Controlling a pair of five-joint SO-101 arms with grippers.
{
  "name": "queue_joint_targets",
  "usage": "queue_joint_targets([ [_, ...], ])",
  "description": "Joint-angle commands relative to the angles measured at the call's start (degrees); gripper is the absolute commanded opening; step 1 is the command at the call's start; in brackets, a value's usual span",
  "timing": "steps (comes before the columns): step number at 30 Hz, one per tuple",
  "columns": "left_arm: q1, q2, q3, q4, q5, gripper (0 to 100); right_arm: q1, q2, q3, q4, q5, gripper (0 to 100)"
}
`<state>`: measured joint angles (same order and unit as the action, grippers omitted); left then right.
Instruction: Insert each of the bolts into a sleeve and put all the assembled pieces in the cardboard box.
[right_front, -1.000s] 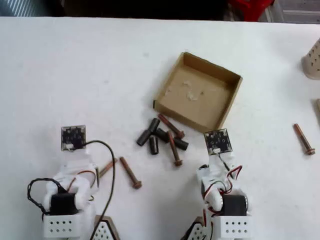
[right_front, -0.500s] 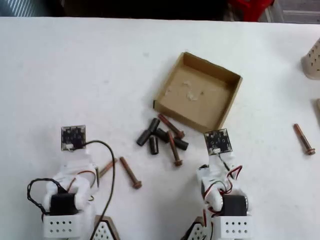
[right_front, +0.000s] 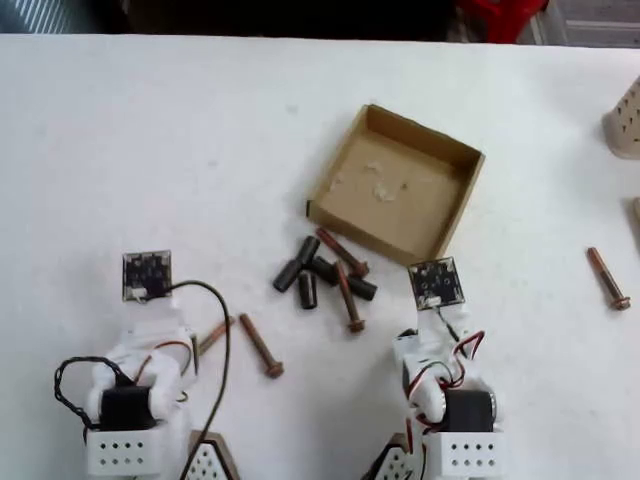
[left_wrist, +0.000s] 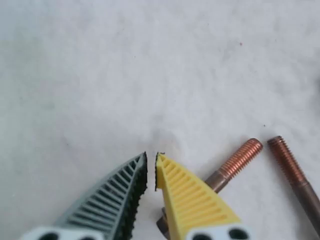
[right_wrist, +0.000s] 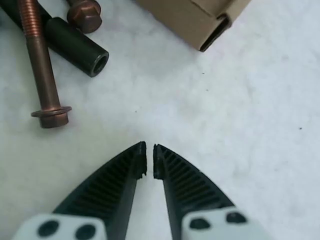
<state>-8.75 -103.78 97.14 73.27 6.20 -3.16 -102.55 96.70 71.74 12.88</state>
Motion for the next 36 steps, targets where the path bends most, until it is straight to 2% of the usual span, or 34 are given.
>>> queue_joint_targets([
  [1, -0.2, -0.5, -0.1, 0.3, -0.4, 7, -0.5, -0.4, 0.2, 0.1, -0.4, 1.7],
  [10, -0.3, -0.6, -0.2, -0.2, -0.5, 7, -0.7, -0.5, 0.2, 0.8, -0.4, 1.7],
  [18, -0.6, -0.6, -1.3, -5.5, -0.6, 7, -0.3, -0.5, 0.2, 0.8, -0.4, 1.8],
  [25, -0.5, -0.6, -3.2, -13.7, -0.6, 7, -0.3, -0.6, 0.2, 0.5, -0.4, 1.8],
  [30, -0.1, -0.6, -3.3, -14.9, -0.6, 7, -0.1, -0.6, 0.2, -1.1, -0.4, 1.8],
  [33, -0.1, -0.6, -4.1, -14.5, -0.7, 7, 1.8, -0.6, 0.2, -1.6, -0.4, 1.8],
  [36, -0.1, -0.6, -6.8, -14.0, -3.8, 7, 6.2, -0.6, 0.2, -3.2, -0.4, 1.8],
])
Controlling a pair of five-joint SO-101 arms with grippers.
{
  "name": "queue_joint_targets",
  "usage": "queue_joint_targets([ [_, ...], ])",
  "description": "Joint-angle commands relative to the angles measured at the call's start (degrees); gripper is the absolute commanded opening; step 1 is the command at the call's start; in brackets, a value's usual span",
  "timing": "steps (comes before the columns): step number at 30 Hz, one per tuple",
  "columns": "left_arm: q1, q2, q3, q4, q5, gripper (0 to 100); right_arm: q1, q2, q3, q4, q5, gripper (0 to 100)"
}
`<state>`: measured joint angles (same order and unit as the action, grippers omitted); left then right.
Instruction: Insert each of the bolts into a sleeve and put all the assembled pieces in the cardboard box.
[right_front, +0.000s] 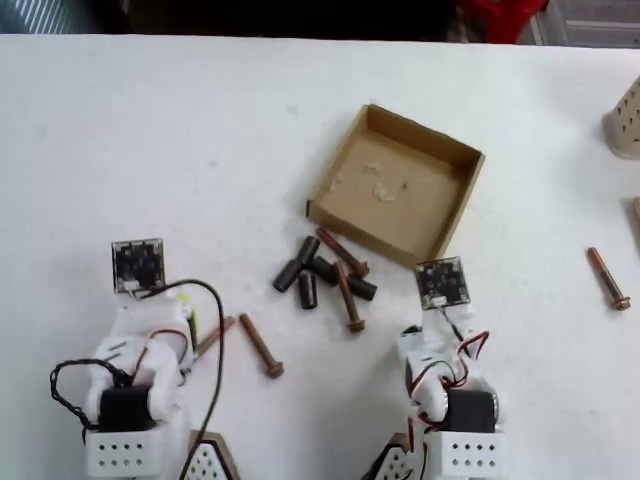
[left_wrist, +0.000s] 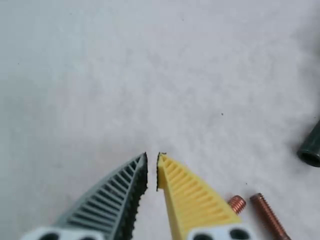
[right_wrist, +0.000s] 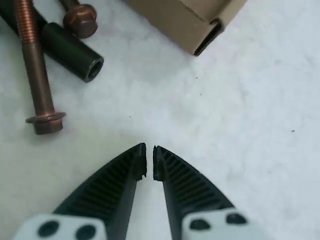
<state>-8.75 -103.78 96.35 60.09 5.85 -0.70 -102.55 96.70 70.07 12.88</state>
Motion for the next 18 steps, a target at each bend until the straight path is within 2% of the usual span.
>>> queue_joint_targets([
  [1, 0.0, -0.6, -7.3, 0.2, -4.1, 7, 5.8, -0.6, 0.2, -1.5, -0.4, 1.8],
  [3, 1.0, -0.3, -10.1, 1.7, -4.4, 7, 8.7, -0.6, 0.2, -1.7, -0.3, 1.8],
  [9, 2.5, 3.3, -18.1, 3.2, -4.3, 7, 8.9, -0.6, 0.2, -1.6, -0.3, 1.8],
  [18, 2.7, 36.0, -40.1, 3.3, -4.7, 7, 9.1, -0.6, 0.2, -1.5, -0.3, 1.8],
])
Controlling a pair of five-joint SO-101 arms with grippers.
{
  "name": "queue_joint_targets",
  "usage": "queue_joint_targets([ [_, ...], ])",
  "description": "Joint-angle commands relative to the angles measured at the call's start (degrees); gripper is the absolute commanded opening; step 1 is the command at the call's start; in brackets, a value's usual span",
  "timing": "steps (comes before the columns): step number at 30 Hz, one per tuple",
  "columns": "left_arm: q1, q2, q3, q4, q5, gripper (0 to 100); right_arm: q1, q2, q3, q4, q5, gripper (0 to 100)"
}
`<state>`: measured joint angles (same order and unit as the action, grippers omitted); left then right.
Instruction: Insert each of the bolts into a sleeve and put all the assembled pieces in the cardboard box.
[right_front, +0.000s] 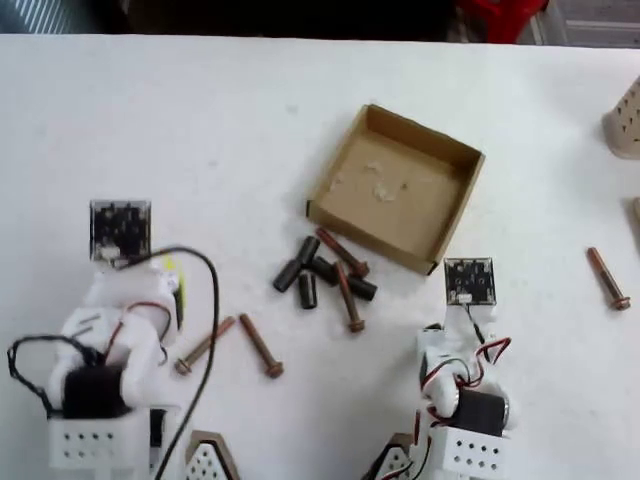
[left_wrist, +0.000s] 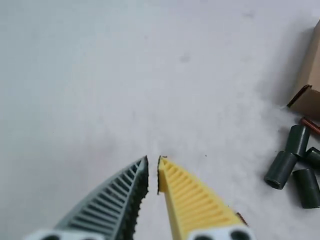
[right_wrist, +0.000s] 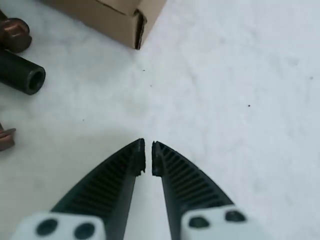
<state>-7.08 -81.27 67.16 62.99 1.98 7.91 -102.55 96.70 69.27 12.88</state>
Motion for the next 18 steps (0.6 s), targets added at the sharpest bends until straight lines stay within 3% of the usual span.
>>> queue_joint_targets([
  [1, 1.0, 16.1, -12.8, 0.4, -0.7, 7, 0.5, -0.6, 0.2, -0.7, -0.3, 1.8],
  [11, 9.7, 37.6, -31.3, 0.4, -0.5, 7, 0.5, -0.6, 0.2, -0.7, -0.3, 1.8],
  [18, 16.7, 62.3, -50.2, 0.1, -0.7, 7, 0.5, -0.6, 0.2, -0.7, -0.3, 1.8],
])
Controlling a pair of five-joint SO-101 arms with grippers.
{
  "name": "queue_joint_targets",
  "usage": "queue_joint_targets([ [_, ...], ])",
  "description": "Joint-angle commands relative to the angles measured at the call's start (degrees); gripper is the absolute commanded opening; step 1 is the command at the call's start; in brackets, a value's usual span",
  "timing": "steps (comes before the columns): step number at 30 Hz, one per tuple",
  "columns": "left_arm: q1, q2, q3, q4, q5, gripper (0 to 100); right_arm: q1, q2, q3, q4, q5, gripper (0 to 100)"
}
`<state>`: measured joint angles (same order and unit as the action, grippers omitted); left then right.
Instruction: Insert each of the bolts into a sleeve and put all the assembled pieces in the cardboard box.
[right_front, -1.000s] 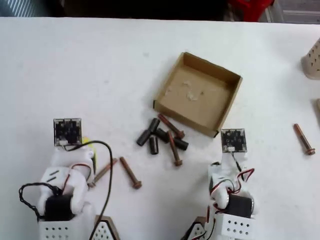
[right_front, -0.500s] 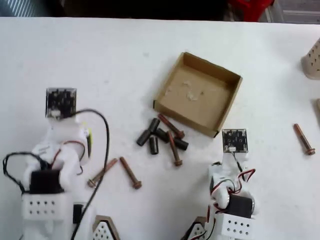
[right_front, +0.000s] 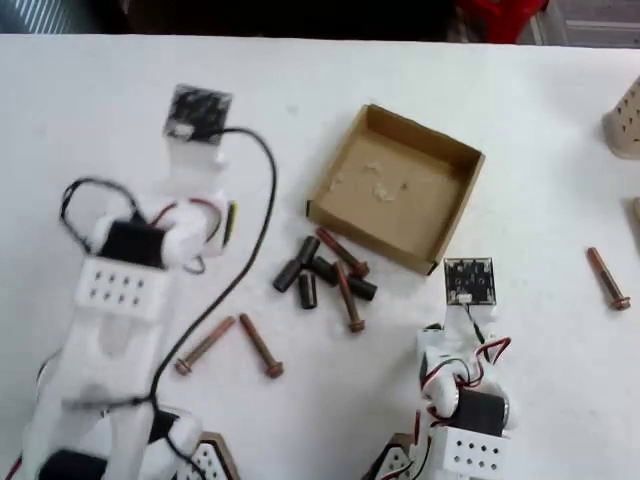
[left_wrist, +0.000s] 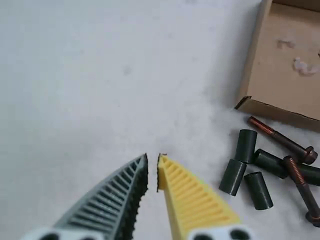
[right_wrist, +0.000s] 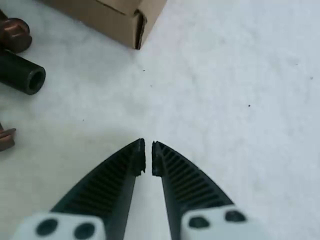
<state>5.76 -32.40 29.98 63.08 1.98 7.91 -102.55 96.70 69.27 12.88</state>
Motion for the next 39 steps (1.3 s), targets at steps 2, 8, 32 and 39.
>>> queue_joint_targets([
  [2, 5.6, 21.2, -19.7, -0.1, -0.5, 10, 0.5, -0.6, 0.2, -0.7, -0.3, 1.8],
  [8, 10.2, 40.7, -38.4, -0.2, -0.4, 20, 0.3, -0.6, 0.2, -0.7, -0.3, 1.8],
  [32, 15.9, 74.2, -64.1, 3.9, -0.9, 19, 0.5, -0.6, 0.2, -0.7, -0.3, 1.8],
  [39, 14.6, 77.6, -64.1, 5.1, -0.9, 1, 0.6, -0.6, 0.2, -0.7, -0.3, 1.8],
])
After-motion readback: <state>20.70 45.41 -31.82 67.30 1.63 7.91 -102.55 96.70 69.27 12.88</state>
